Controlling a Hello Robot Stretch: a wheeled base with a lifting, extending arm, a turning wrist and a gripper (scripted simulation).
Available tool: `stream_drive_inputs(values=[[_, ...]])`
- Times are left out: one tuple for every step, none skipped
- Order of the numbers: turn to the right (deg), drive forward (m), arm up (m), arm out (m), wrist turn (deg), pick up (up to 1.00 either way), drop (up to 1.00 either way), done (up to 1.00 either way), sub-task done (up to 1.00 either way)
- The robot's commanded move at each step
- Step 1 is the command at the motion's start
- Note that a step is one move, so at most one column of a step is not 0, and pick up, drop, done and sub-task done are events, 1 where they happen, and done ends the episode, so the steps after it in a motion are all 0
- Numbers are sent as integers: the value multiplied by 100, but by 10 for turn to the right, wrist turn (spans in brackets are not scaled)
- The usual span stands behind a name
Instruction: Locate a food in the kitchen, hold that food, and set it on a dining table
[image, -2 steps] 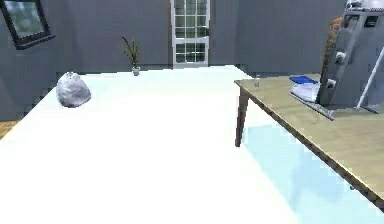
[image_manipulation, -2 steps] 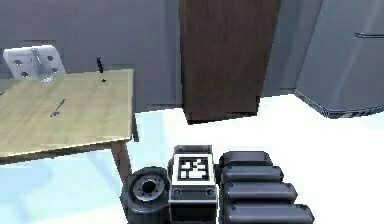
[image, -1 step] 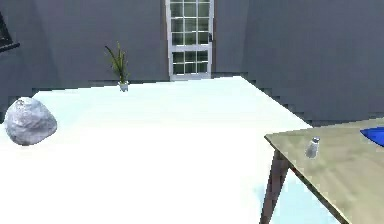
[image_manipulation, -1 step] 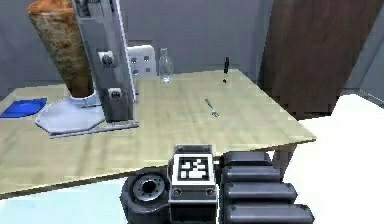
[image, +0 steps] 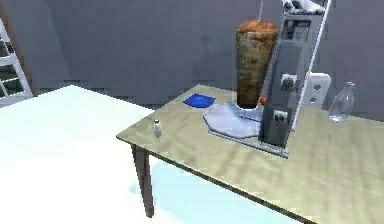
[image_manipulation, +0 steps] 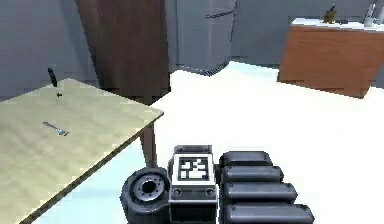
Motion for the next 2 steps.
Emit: stream_drive_inputs(values=[[120,0,0,0,0,0,0,0,0],[-420,0,0,0,0,0,0,0,0]])
